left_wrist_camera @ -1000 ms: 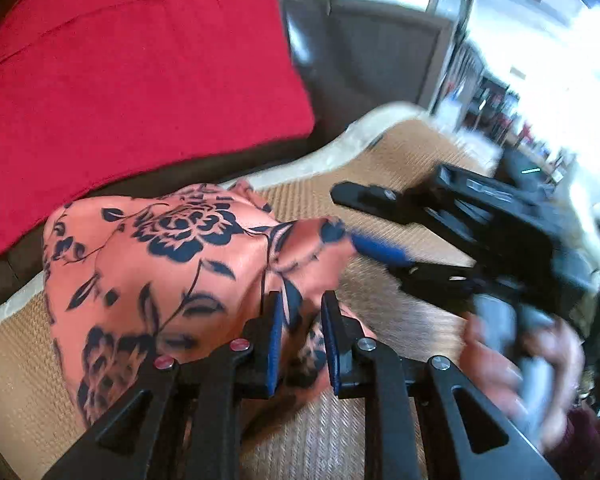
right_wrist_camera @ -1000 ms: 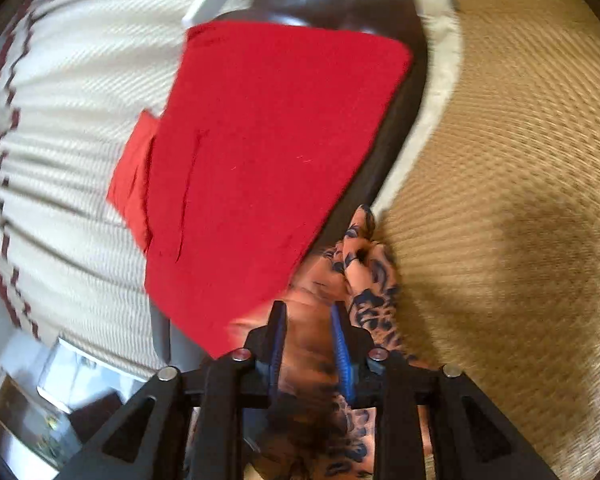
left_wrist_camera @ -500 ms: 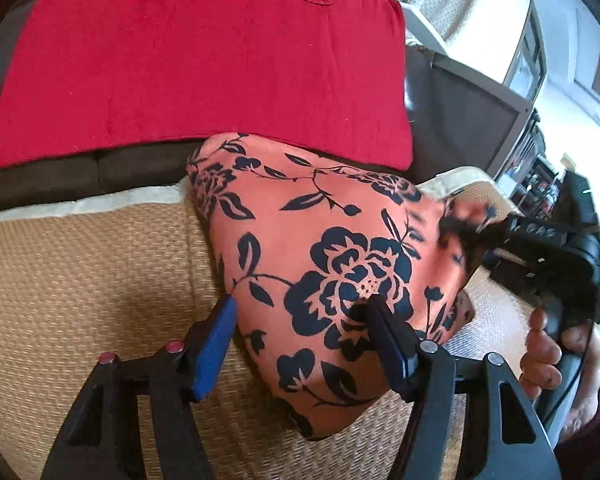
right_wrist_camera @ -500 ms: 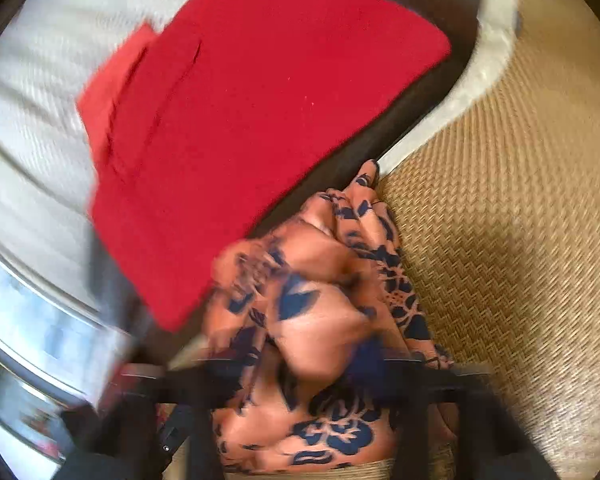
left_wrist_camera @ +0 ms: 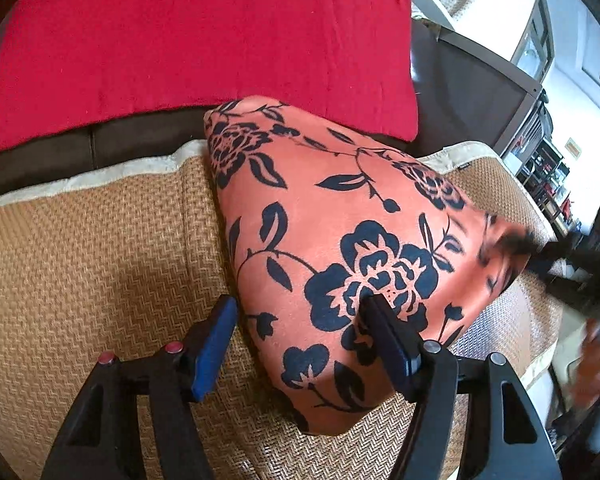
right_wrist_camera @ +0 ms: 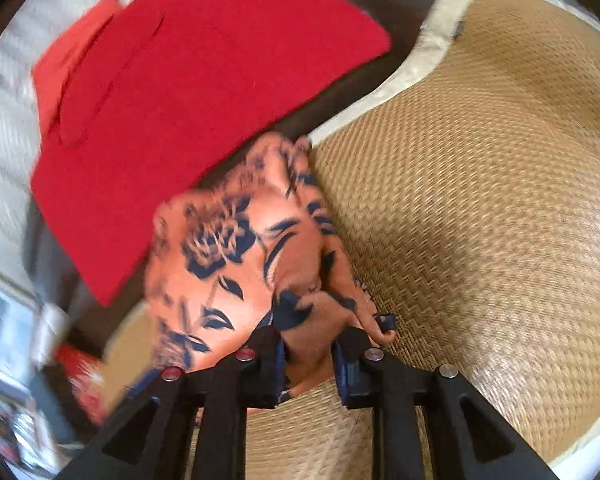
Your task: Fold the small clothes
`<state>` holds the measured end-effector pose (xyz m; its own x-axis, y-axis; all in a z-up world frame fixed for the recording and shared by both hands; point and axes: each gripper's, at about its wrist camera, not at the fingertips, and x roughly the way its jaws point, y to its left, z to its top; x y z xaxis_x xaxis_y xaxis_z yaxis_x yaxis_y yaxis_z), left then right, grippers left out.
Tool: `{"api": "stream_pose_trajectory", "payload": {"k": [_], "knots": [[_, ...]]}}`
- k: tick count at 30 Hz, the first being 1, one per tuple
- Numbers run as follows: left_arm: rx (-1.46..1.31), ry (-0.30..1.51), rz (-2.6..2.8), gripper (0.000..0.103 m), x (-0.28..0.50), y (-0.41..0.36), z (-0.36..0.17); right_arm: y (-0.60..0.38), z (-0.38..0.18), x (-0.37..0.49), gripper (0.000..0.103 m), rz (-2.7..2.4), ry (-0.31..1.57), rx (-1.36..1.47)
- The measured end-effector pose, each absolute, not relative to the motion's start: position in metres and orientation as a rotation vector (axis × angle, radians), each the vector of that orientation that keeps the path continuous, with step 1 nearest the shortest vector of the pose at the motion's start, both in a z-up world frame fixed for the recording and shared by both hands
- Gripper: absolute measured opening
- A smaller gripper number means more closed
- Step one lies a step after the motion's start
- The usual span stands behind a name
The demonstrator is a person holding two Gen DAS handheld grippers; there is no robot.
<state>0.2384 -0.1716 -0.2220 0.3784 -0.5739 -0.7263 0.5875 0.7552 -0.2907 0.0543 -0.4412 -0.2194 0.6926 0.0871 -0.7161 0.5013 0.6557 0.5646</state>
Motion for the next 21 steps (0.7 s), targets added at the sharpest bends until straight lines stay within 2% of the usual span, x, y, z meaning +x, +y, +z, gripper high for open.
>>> {"api": "stream_pose_trajectory", "payload": {"k": [3,7,9,12,14,17,21], "knots": [[0.023,0.931,-0.745,0.070,0.238,-0.177,-0.222,-0.440,-0.182,0.067,0.029,-0.301,0.714,0.723],[0.017,0.938,-0.745,0.072,0.239,-0.176,-0.222,-0.431,-0.155,0.139,0.029,-0.208,0.723,0.579],[0.018,0.938,-0.743,0.073,0.241,-0.174,-0.223,-0.434,-0.168,0.179,0.029,-0.156,0.814,0.577],[0.018,0.945,-0.742,0.074,0.243,-0.168,-0.224,-0.437,-0.223,0.236,0.029,-0.137,1.052,0.596],[0.023,0.945,-0.742,0.074,0.247,-0.166,-0.232,-0.440,-0.266,0.245,0.028,-0.174,1.161,0.595],[0.031,0.942,-0.729,0.074,0.241,-0.163,-0.232,-0.446,-0.268,0.241,0.027,-0.153,1.123,0.654],[0.081,0.898,-0.699,0.074,0.223,-0.161,-0.224,-0.432,-0.228,0.230,0.029,-0.055,1.017,0.620]]}}
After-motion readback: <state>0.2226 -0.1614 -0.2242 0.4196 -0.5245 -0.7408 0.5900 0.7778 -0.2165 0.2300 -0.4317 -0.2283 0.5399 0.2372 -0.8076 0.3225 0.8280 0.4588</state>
